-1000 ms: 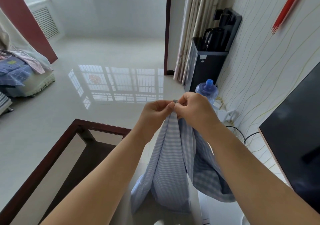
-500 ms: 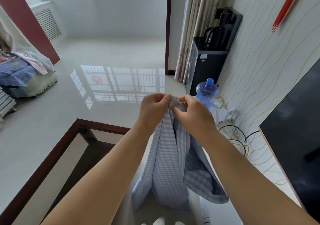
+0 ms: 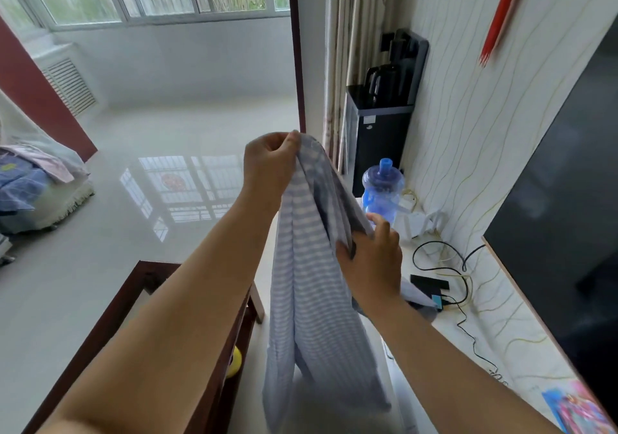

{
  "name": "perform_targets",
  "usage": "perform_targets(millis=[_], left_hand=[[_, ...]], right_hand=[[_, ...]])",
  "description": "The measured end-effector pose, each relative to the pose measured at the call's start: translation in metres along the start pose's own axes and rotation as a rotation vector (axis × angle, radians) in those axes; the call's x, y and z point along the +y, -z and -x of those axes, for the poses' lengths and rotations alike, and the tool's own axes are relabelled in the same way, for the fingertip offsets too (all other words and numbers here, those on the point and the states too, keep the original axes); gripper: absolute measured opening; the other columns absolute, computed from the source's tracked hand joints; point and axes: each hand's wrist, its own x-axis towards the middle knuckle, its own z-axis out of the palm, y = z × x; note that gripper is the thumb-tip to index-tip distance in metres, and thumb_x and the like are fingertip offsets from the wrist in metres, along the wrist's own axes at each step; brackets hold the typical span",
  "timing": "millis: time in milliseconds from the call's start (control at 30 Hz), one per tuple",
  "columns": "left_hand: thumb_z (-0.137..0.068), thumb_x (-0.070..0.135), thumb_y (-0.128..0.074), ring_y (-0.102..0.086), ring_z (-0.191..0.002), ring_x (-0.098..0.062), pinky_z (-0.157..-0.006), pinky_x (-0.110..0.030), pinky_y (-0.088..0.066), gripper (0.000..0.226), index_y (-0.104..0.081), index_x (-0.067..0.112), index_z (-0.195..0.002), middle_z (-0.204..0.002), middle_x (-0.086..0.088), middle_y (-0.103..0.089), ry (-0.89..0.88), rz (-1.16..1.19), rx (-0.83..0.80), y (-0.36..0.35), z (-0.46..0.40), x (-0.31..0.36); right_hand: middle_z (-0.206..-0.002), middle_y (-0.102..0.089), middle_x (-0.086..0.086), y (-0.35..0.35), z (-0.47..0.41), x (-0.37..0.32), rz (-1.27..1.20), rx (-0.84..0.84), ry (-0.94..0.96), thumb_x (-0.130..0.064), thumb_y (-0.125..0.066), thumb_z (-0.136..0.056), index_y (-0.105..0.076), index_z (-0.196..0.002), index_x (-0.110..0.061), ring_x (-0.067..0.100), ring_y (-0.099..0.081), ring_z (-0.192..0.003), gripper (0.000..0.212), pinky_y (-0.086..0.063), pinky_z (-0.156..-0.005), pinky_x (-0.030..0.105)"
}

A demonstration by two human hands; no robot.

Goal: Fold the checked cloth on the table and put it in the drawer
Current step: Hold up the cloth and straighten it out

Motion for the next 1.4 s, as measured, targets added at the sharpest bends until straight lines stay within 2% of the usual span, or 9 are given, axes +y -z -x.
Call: perform_targets(millis=[100, 400, 533, 733, 900, 1033, 1233, 1333, 1400], left_hand=[[-0.091, 0.025, -0.061, -0.055, -0.061, -0.007, -0.053, -0.016, -0.046, 0.021, -0.067, 0.023, -0.072, -0.067, 0.005, -0.061, -0.021, 0.009, 0.0, 0.004, -0.006, 0.007], [-0.091, 0.022, -0.061, -0.063, -0.081, -0.023, -0.086, -0.044, -0.054, 0.019, -0.069, 0.017, -0.074, -0.078, -0.005, -0.065, 0.057, 0.123, 0.0, 0.032, -0.026, -0.001], [-0.091, 0.021, -0.06, -0.063, -0.081, -0.023, -0.084, -0.041, -0.055, 0.019, -0.07, 0.014, -0.076, -0.082, -0.008, -0.065, 0.063, 0.161, -0.005, 0.04, -0.036, -0.003], [-0.093, 0.024, -0.056, -0.057, -0.079, -0.022, -0.074, -0.035, -0.052, 0.022, -0.07, 0.015, -0.079, -0.076, -0.003, -0.06, 0.129, 0.139, 0.083, 0.076, -0.059, -0.031], [-0.094, 0.019, -0.053, -0.055, -0.072, -0.016, -0.068, -0.026, -0.05, 0.018, -0.069, 0.012, -0.095, -0.074, 0.002, -0.059, 0.158, 0.077, 0.163, 0.102, -0.072, -0.052], [-0.092, 0.014, -0.051, -0.051, -0.065, -0.014, -0.055, -0.02, -0.043, 0.021, -0.066, 0.018, -0.077, -0.07, 0.002, -0.056, 0.172, 0.082, 0.221, 0.111, -0.087, -0.05], [-0.094, 0.02, -0.051, -0.046, -0.063, -0.01, -0.055, -0.022, -0.038, 0.026, -0.061, 0.02, -0.071, -0.068, 0.004, -0.051, 0.141, 0.058, 0.182, 0.093, -0.091, -0.054], [-0.095, 0.021, -0.05, -0.047, -0.064, -0.01, -0.055, -0.022, -0.039, 0.021, -0.064, 0.015, -0.08, -0.069, 0.004, -0.053, 0.113, 0.036, 0.189, 0.082, -0.092, -0.062], [-0.095, 0.022, -0.048, -0.052, -0.071, -0.013, -0.058, -0.021, -0.043, 0.022, -0.066, 0.009, -0.095, -0.076, 0.001, -0.058, 0.112, 0.0, 0.229, 0.083, -0.094, -0.069]], right_hand=[[-0.125, -0.055, 0.01, -0.007, 0.01, -0.001, 0.047, 0.051, 0.021, -0.031, -0.074, -0.07, -0.069, -0.085, -0.017, 0.035, -0.053, -0.107, 0.021, -0.046, -0.09, 0.05], [-0.122, -0.057, 0.006, -0.026, 0.019, 0.023, 0.153, -0.027, -0.037, -0.031, -0.077, -0.068, -0.071, -0.073, -0.026, 0.035, -0.054, -0.105, 0.01, -0.032, -0.099, 0.053], [-0.123, -0.058, 0.004, -0.036, 0.013, 0.018, 0.143, -0.066, -0.01, -0.028, -0.074, -0.071, -0.073, -0.069, -0.027, 0.035, -0.053, -0.11, 0.002, -0.026, -0.102, 0.054], [-0.108, -0.061, 0.011, 0.003, -0.054, 0.014, 0.071, 0.033, -0.081, -0.025, -0.036, -0.089, -0.064, -0.099, -0.006, 0.033, -0.057, -0.099, 0.035, -0.035, -0.096, 0.046], [-0.099, -0.065, 0.009, 0.035, -0.084, 0.014, 0.122, 0.142, 0.197, -0.02, -0.04, -0.09, -0.065, -0.091, -0.005, 0.03, -0.058, -0.094, 0.029, -0.039, -0.084, 0.039], [-0.1, -0.065, 0.006, 0.036, -0.068, 0.02, 0.156, 0.153, 0.341, -0.037, -0.035, -0.091, -0.066, -0.092, -0.007, 0.028, -0.059, -0.092, 0.043, -0.041, -0.089, 0.042], [-0.111, -0.058, 0.003, 0.004, -0.041, 0.073, 0.31, -0.072, 0.304, -0.061, -0.04, -0.079, -0.066, -0.112, -0.015, 0.031, -0.053, -0.098, 0.063, -0.035, -0.09, 0.045], [-0.119, -0.06, 0.011, -0.005, -0.024, 0.085, 0.153, 0.081, 0.175, -0.051, -0.047, -0.083, -0.067, -0.112, -0.007, 0.039, -0.053, -0.101, 0.057, -0.043, -0.085, 0.048], [-0.121, -0.058, 0.01, -0.007, -0.016, 0.086, 0.115, 0.239, 0.302, -0.045, -0.049, -0.087, -0.071, -0.104, -0.007, 0.033, -0.05, -0.108, 0.047, -0.039, -0.09, 0.045]])
